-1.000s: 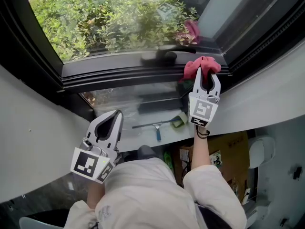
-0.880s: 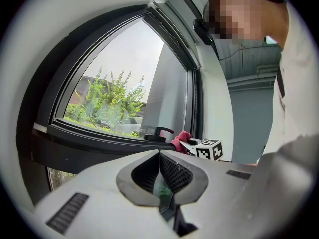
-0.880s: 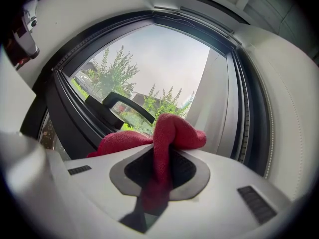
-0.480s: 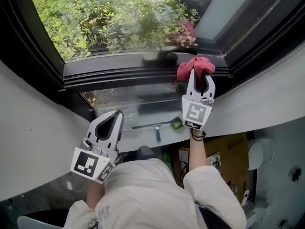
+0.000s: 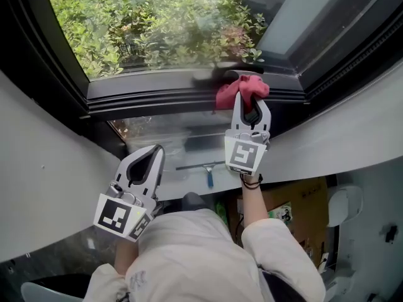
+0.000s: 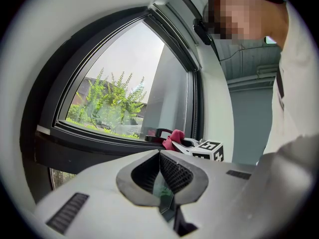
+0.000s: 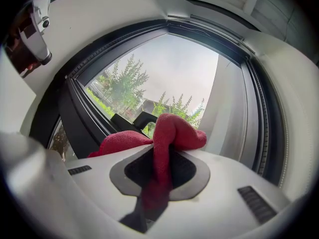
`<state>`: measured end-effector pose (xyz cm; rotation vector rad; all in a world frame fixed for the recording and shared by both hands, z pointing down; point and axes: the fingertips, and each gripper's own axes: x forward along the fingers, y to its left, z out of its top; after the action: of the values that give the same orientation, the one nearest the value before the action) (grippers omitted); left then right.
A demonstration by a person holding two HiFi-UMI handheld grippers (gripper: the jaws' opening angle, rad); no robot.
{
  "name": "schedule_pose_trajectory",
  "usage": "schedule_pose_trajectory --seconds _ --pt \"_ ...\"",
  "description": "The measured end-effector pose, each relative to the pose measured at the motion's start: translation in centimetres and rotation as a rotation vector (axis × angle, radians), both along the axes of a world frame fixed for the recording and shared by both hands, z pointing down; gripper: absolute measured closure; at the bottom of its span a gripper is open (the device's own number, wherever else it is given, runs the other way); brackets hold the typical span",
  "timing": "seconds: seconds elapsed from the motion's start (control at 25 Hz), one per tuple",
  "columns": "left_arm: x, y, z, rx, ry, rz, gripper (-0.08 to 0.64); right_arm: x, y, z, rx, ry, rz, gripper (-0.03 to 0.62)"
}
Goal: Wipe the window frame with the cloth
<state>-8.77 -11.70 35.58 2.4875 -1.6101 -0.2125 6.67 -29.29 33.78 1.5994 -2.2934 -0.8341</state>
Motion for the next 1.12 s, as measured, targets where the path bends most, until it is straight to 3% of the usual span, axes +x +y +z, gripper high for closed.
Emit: schedule_pose_trajectory --seconds 1.12 --pt "-1.6 1.3 0.3 -0.004 0.036 -0.029 0.55 -5.8 2.4 -0.1 0.021 -0.017 -0.101 0.528"
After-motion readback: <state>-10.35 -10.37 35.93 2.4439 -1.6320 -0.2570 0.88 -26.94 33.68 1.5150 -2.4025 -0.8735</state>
